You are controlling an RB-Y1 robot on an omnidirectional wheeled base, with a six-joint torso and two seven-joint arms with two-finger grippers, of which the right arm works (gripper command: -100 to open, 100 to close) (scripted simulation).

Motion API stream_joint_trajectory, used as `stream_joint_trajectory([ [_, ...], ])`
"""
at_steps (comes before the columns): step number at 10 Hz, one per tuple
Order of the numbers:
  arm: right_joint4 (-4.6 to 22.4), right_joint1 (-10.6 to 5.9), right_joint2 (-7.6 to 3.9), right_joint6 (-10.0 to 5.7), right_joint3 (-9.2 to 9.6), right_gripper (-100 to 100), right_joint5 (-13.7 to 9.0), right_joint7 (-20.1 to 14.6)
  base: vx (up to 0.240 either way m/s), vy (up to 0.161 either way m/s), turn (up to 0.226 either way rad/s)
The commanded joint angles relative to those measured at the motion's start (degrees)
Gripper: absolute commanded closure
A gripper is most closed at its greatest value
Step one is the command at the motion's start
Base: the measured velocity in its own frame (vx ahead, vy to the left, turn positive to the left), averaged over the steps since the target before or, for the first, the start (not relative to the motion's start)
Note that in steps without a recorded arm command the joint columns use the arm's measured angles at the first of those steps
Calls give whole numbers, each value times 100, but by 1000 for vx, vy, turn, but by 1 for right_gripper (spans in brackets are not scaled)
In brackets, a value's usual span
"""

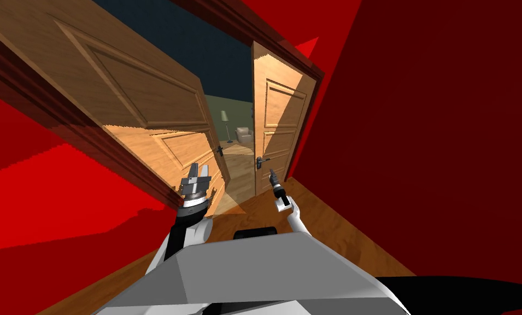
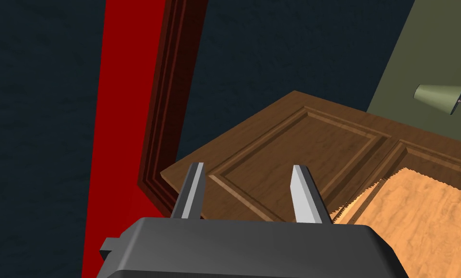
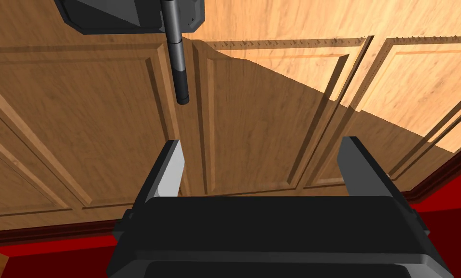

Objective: Push the door open

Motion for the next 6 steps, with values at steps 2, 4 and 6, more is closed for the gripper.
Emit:
stream_joint_trajectory([
  [2,339,-198,29,36,63,-100,20,-93,94,-149,115],
  [4,609,-361,51,66,112,-100,34,-168,102,-117,86],
  [6,845,-504,77,93,154,-100,47,-233,86,-109,102],
])
